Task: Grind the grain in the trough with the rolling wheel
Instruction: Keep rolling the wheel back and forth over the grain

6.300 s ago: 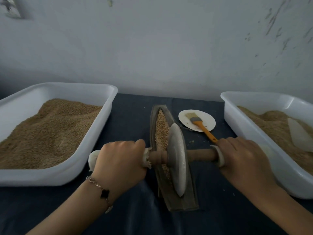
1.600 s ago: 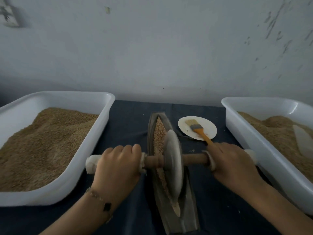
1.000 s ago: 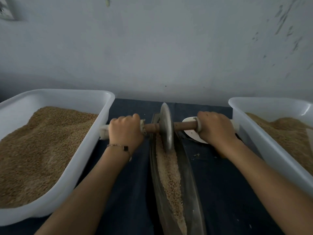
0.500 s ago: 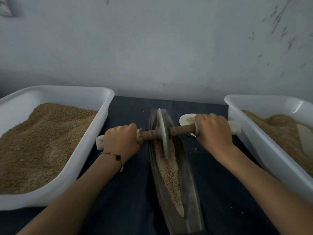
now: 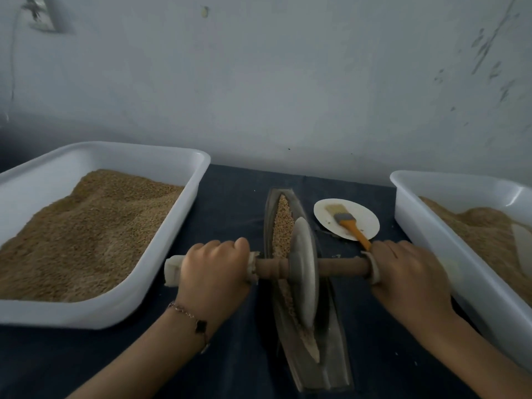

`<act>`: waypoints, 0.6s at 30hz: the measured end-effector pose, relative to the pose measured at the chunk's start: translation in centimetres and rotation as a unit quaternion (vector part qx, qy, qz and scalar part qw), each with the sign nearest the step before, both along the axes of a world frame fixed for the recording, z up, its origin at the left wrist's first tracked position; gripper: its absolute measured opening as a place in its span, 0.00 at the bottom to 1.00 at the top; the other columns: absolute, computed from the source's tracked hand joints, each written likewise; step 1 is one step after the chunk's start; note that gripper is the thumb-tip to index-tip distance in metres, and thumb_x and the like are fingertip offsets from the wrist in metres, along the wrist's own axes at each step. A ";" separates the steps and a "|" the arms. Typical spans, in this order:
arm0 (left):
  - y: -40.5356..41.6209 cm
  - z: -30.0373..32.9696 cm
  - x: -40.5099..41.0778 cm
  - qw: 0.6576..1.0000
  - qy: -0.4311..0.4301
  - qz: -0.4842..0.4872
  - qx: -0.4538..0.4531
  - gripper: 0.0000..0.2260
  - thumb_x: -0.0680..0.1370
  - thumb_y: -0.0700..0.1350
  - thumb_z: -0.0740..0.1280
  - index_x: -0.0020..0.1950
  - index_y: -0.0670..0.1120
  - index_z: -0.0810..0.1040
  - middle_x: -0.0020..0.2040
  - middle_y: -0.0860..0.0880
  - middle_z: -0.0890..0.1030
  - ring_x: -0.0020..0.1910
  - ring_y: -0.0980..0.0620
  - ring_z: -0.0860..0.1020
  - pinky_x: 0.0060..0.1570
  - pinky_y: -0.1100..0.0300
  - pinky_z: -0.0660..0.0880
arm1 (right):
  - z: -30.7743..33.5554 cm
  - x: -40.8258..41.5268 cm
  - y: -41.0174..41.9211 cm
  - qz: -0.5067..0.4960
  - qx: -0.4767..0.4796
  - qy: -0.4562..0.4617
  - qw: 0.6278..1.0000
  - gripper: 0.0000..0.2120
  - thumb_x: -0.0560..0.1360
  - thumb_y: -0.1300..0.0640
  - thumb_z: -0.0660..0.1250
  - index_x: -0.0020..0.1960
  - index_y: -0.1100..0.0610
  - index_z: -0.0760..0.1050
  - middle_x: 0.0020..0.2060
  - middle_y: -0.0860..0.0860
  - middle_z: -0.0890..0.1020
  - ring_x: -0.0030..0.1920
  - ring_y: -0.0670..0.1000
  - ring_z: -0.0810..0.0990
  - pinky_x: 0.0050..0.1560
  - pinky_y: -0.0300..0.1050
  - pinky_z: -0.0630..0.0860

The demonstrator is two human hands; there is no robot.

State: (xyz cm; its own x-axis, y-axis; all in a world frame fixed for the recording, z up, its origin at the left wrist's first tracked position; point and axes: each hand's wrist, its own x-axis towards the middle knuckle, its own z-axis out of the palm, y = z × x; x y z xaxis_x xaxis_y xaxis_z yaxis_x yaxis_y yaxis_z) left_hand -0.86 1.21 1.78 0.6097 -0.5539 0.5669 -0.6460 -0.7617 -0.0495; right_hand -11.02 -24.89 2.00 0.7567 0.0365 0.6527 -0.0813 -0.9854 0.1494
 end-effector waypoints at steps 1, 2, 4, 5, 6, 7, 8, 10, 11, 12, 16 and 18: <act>-0.3 -0.1 0.6 1.000 0.002 0.005 -0.008 0.18 0.52 0.39 0.78 0.27 0.46 0.68 0.20 0.51 0.69 0.18 0.51 0.67 0.24 0.63 0.58 | 0.1 0.9 -0.1 -0.003 0.005 -0.001 1.000 0.15 0.59 0.66 0.76 0.31 0.57 0.69 0.24 0.53 0.71 0.24 0.54 0.68 0.28 0.43 0.58; -0.6 -0.1 1.3 1.000 0.006 0.010 -0.015 0.18 0.52 0.39 0.78 0.27 0.46 0.68 0.20 0.50 0.69 0.18 0.50 0.67 0.24 0.63 0.58 | 0.0 1.9 -0.3 -0.006 0.011 0.001 1.000 0.16 0.59 0.66 0.76 0.31 0.57 0.68 0.24 0.53 0.71 0.24 0.55 0.69 0.27 0.43 0.58; -1.3 -0.2 2.8 1.000 -0.007 0.018 -0.017 0.18 0.52 0.38 0.77 0.27 0.46 0.68 0.21 0.50 0.69 0.18 0.50 0.67 0.25 0.62 0.58 | -0.4 4.1 -0.8 -0.018 0.028 0.014 0.999 0.16 0.57 0.67 0.77 0.32 0.58 0.70 0.24 0.54 0.73 0.24 0.57 0.71 0.24 0.45 0.64; -1.8 -0.1 3.7 1.000 -0.019 0.022 -0.012 0.17 0.53 0.38 0.77 0.27 0.46 0.68 0.21 0.50 0.70 0.19 0.50 0.67 0.25 0.62 0.58 | -0.7 5.1 -1.2 -0.026 0.038 0.022 0.999 0.15 0.56 0.67 0.77 0.34 0.59 0.72 0.26 0.54 0.75 0.25 0.58 0.73 0.24 0.47 0.69; -2.4 0.2 4.5 0.999 -0.033 0.030 -0.002 0.17 0.55 0.39 0.76 0.28 0.46 0.67 0.21 0.50 0.70 0.20 0.50 0.68 0.26 0.61 0.59 | -0.8 6.2 -1.5 -0.033 0.046 0.031 0.998 0.15 0.56 0.67 0.77 0.36 0.59 0.75 0.27 0.55 0.77 0.26 0.58 0.75 0.25 0.49 0.71; -3.0 0.6 5.4 0.998 -0.041 0.046 0.015 0.17 0.58 0.41 0.76 0.29 0.47 0.66 0.23 0.50 0.71 0.22 0.50 0.68 0.28 0.61 0.60 | -0.9 7.1 -1.9 -0.042 0.052 0.045 0.997 0.14 0.57 0.66 0.77 0.39 0.59 0.76 0.29 0.55 0.79 0.28 0.59 0.76 0.26 0.49 0.72; -3.6 1.0 6.2 0.996 -0.044 0.072 0.033 0.15 0.62 0.44 0.74 0.32 0.48 0.66 0.26 0.51 0.72 0.25 0.51 0.68 0.31 0.60 0.60 | -0.8 8.1 -2.3 -0.057 0.053 0.060 0.995 0.12 0.61 0.64 0.76 0.40 0.58 0.76 0.31 0.55 0.80 0.30 0.59 0.77 0.29 0.49 0.71; -4.7 1.4 7.9 0.991 -0.012 0.125 0.045 0.11 0.72 0.48 0.67 0.37 0.49 0.64 0.32 0.52 0.71 0.31 0.52 0.67 0.36 0.59 0.62 | -0.4 10.1 -2.8 -0.085 0.057 0.087 0.991 0.07 0.69 0.60 0.69 0.40 0.54 0.71 0.35 0.53 0.79 0.34 0.57 0.76 0.33 0.48 0.67; -5.0 1.5 8.6 0.989 0.010 0.142 0.037 0.10 0.74 0.49 0.64 0.39 0.49 0.64 0.33 0.53 0.69 0.33 0.52 0.66 0.37 0.58 0.62 | -0.1 11.0 -2.9 -0.088 0.055 0.084 0.991 0.08 0.69 0.61 0.67 0.39 0.53 0.68 0.35 0.52 0.79 0.33 0.55 0.73 0.33 0.47 0.65; -5.1 1.6 9.2 0.988 0.029 0.149 0.029 0.09 0.75 0.49 0.63 0.40 0.49 0.65 0.34 0.53 0.69 0.34 0.52 0.67 0.38 0.58 0.63 | 0.3 11.7 -3.0 -0.088 0.046 0.075 0.992 0.11 0.67 0.63 0.68 0.38 0.53 0.66 0.33 0.52 0.78 0.32 0.54 0.69 0.33 0.46 0.62; -4.6 1.3 10.2 0.985 0.107 0.133 0.013 0.09 0.77 0.50 0.62 0.40 0.50 0.65 0.35 0.53 0.70 0.35 0.52 0.69 0.38 0.58 0.65 | 1.5 12.0 -2.2 -0.087 0.008 0.031 0.996 0.13 0.61 0.67 0.73 0.35 0.57 0.69 0.28 0.54 0.76 0.29 0.54 0.69 0.32 0.45 0.60; -3.9 1.0 8.9 0.987 0.104 0.124 0.008 0.09 0.76 0.49 0.62 0.39 0.50 0.64 0.34 0.54 0.69 0.34 0.53 0.69 0.38 0.59 0.64 | 1.5 10.8 -1.6 -0.073 0.008 0.017 0.997 0.13 0.58 0.68 0.74 0.34 0.58 0.71 0.27 0.54 0.76 0.28 0.55 0.72 0.31 0.45 0.61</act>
State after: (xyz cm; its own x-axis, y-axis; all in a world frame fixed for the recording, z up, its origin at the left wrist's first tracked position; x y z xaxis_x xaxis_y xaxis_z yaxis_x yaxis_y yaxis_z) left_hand 8.06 -2.71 2.79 0.8301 -0.3815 0.4068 -0.4375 -0.8978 0.0509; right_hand -0.26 -26.52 3.52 0.7743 -0.0868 0.6268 -0.2200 -0.9657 0.1379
